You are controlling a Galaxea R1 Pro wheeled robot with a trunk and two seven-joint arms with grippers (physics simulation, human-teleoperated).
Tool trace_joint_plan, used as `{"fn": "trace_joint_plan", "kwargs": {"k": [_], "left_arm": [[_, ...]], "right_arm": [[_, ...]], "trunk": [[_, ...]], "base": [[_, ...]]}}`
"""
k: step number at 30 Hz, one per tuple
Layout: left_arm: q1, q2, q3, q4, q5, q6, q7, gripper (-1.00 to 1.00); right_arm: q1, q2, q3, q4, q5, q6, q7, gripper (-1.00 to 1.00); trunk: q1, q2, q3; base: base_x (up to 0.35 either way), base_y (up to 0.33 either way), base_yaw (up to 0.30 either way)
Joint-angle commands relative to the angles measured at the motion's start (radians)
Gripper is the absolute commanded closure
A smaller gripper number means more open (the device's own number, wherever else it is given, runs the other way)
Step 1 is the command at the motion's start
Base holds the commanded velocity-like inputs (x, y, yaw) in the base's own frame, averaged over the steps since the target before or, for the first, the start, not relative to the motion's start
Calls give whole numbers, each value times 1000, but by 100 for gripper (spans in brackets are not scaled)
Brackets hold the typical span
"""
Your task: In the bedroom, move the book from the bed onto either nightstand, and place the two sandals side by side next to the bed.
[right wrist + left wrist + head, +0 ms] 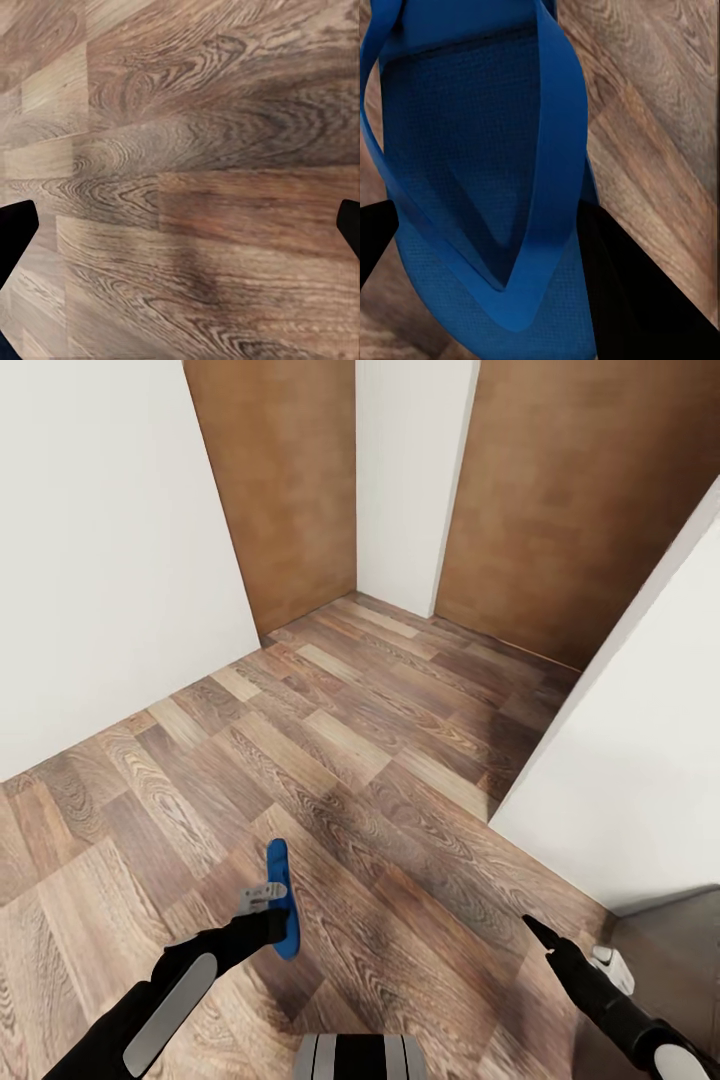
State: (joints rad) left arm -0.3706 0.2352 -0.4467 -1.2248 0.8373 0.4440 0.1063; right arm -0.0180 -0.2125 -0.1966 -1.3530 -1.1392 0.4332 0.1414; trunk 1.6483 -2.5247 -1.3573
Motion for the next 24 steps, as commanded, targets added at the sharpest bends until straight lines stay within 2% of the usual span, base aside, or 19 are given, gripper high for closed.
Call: {"fn": "trace_joint_plan", "kwargs": {"k": [1, 2, 3, 4, 5, 7, 10, 14, 18, 20, 24], "left_arm": [[-1, 1, -3, -2, 8, 2, 8, 100], [-1, 1, -3, -2, 8, 2, 8, 100], [-1, 1, -3, -2, 8, 2, 8, 100], [-1, 1, -3, -1, 8, 2, 7, 100], [-1, 1, -3, -1, 8, 2, 7, 100], [-1, 1, -3, -1, 8, 2, 7, 100], [-1, 0, -5, -1, 8, 2, 7, 100], [-1, -2, -7, 0, 8, 1, 7, 100], [-1, -2, -6, 0, 7, 1, 6, 100], [-1, -2, -7, -1, 7, 1, 6, 100], [-1, -2, -7, -1, 7, 1, 6, 100]], "right_arm": [[0, 0, 22, 0, 0, 6, 1, -100], [0, 0, 78, 3, 22, 6, -2, -100], [0, -1, 117, 9, 48, 7, -4, -100], [0, -1, 133, 13, 65, 7, -5, -100], [0, -1, 159, 26, 104, 7, -6, -100], [0, 0, 185, 58, 178, 7, -7, -100], [0, 0, 196, 107, 223, 32, -7, -100], [0, 1, 200, 142, 244, 93, -6, -100], [-1, 0, 200, 153, 250, 107, -9, -100], [-1, -2, 186, 193, 249, 112, -10, -100], [-2, -9, 126, 271, 247, 114, -10, -100]], "trunk": [[-1, 0, 3], [-1, 0, 7], [-1, 0, 11], [-2, 1, 15], [-2, 1, 19], [-3, 1, 26], [-5, 2, 38], [-6, 3, 54], [-8, 4, 69], [-9, 4, 77], [-11, 5, 92]], "base": [[0, 0, 0], [0, 0, 0], [0, 0, 0], [0, 0, 0], [0, 0, 0], [0, 0, 0], [0, 0, 0], [0, 0, 0], [0, 0, 0], [0, 0, 0], [0, 0, 0]]}}
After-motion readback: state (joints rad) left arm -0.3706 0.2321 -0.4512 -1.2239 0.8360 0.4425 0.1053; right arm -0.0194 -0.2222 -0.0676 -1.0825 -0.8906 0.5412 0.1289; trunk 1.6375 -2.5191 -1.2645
